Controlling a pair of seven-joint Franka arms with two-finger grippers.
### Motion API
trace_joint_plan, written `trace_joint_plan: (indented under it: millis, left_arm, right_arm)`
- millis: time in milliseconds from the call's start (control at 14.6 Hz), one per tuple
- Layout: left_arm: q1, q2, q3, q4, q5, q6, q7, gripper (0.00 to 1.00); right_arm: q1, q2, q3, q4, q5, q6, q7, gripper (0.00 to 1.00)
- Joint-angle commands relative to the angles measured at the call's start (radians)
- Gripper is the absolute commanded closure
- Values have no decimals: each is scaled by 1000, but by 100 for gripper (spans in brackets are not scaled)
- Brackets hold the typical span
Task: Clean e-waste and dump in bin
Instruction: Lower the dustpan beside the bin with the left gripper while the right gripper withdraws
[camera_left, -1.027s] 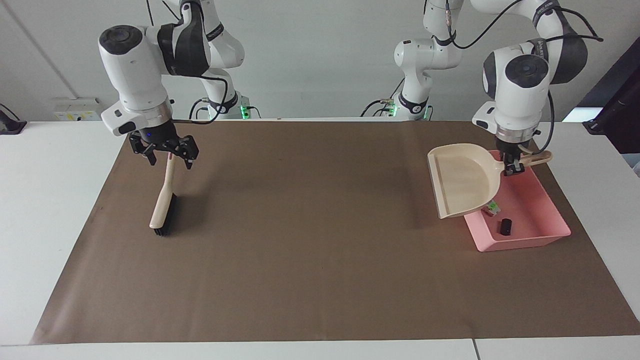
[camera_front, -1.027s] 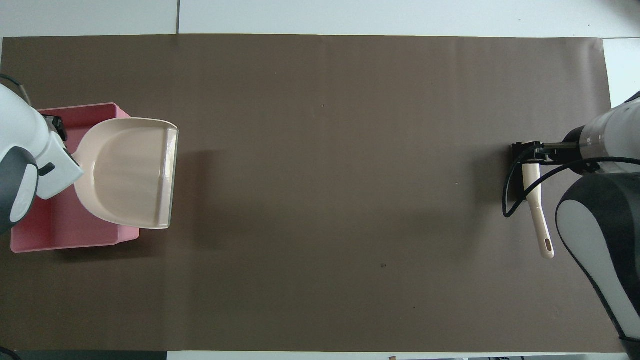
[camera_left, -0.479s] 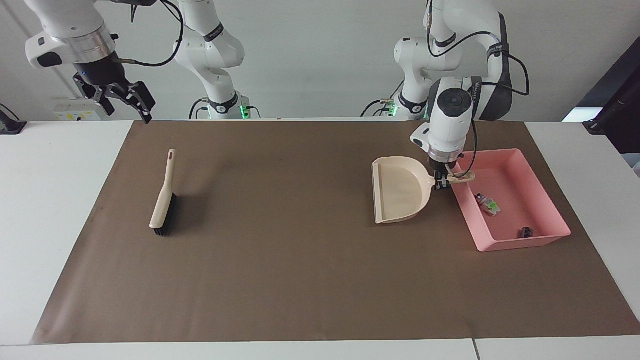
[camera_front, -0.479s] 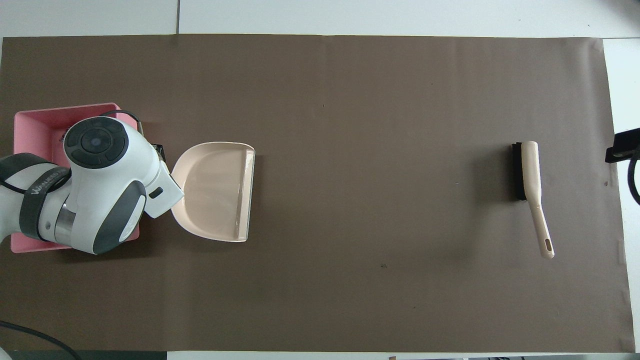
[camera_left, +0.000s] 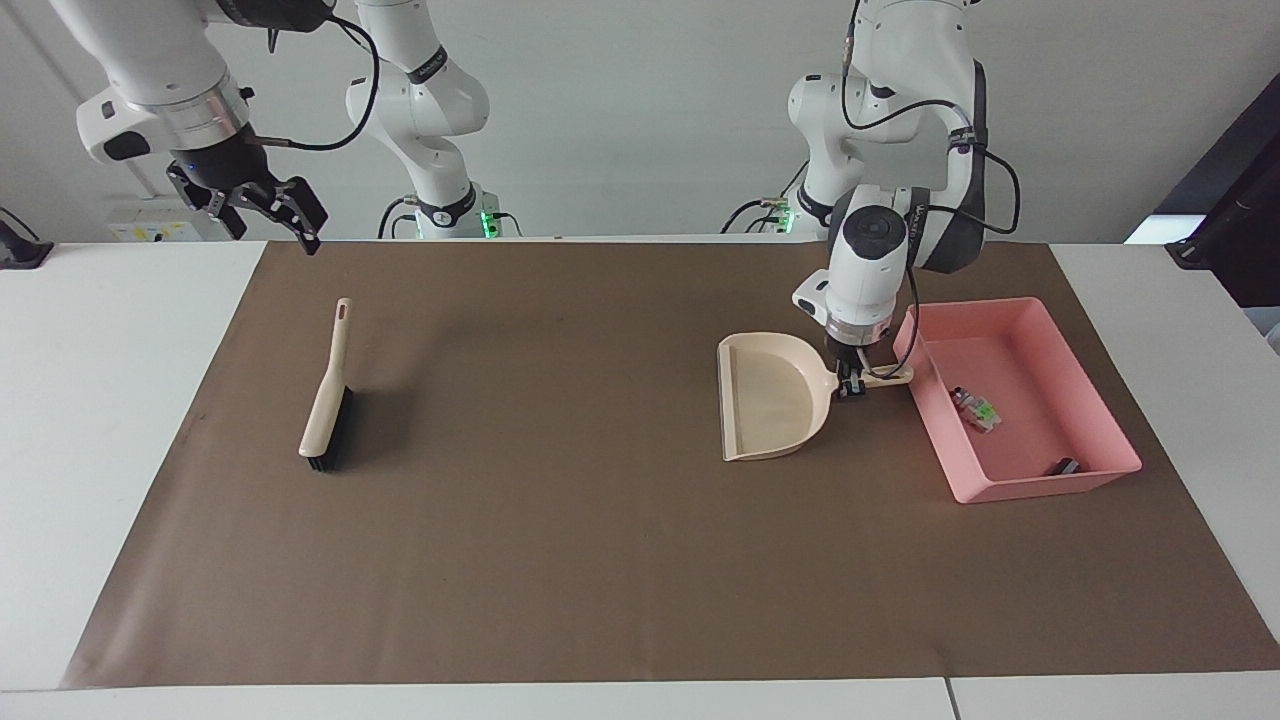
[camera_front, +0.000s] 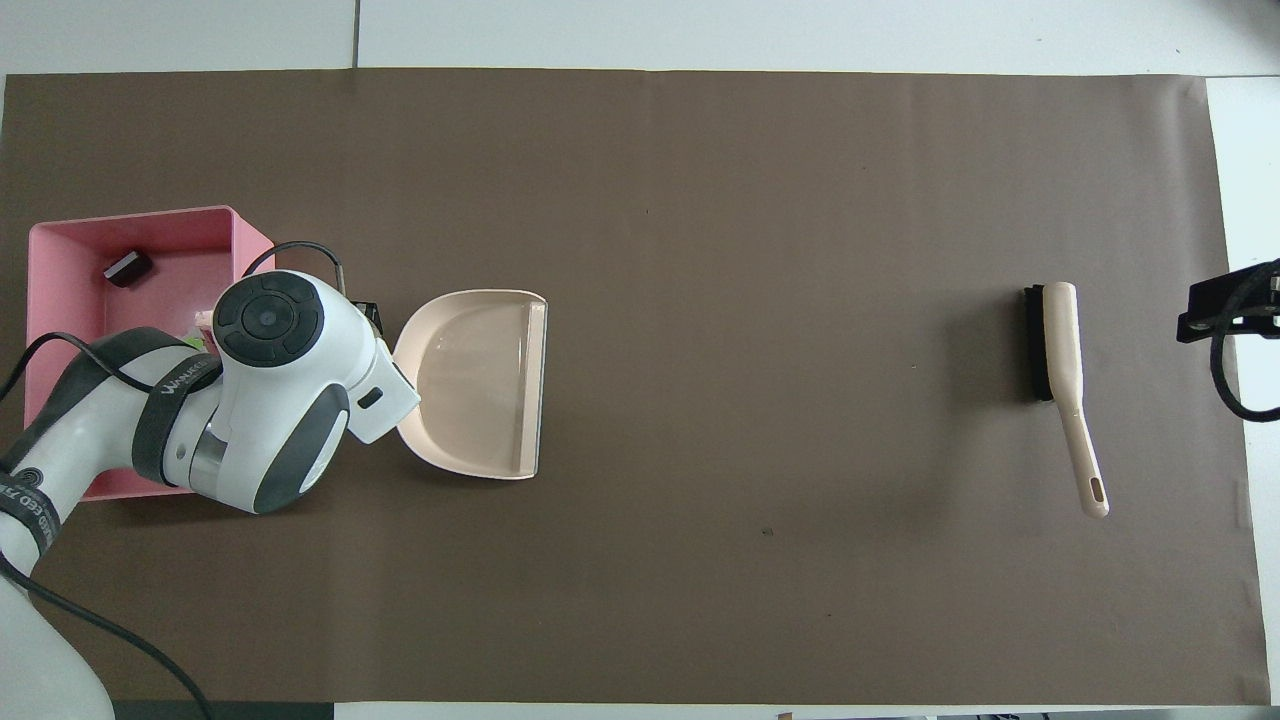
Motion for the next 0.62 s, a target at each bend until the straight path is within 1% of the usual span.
trace_joint_plan:
  millis: [0, 68, 137, 205, 274, 411, 548]
  left_arm:
    - [-17, -19, 15, -27, -17, 23, -1, 98]
    - [-22, -21, 15, -27, -17, 20, -5, 88]
    - [-25, -22, 15, -27, -17, 8, -7, 69]
    - [-25, -27, 16, -22, -17, -2, -15, 59]
    - [-25, -31, 17, -16, -17, -3, -30, 50]
    - [-25, -40, 18, -5, -17, -3, -54, 30]
    - [-22, -62, 18, 2, -17, -6, -93, 21]
  right_arm:
    - [4, -28, -2, -38, 13, 39, -11, 0]
    - [3, -24, -2, -24, 15, 23, -11, 0]
    - [3, 4, -2, 7, 15, -3, -13, 0]
    - [1, 40, -2, 65, 13, -40, -13, 0]
    - [3, 72, -2, 112, 13, -60, -13, 0]
    - [12, 80, 3, 117, 7, -44, -14, 0]
    - [23, 82, 6, 120, 0, -36, -27, 0]
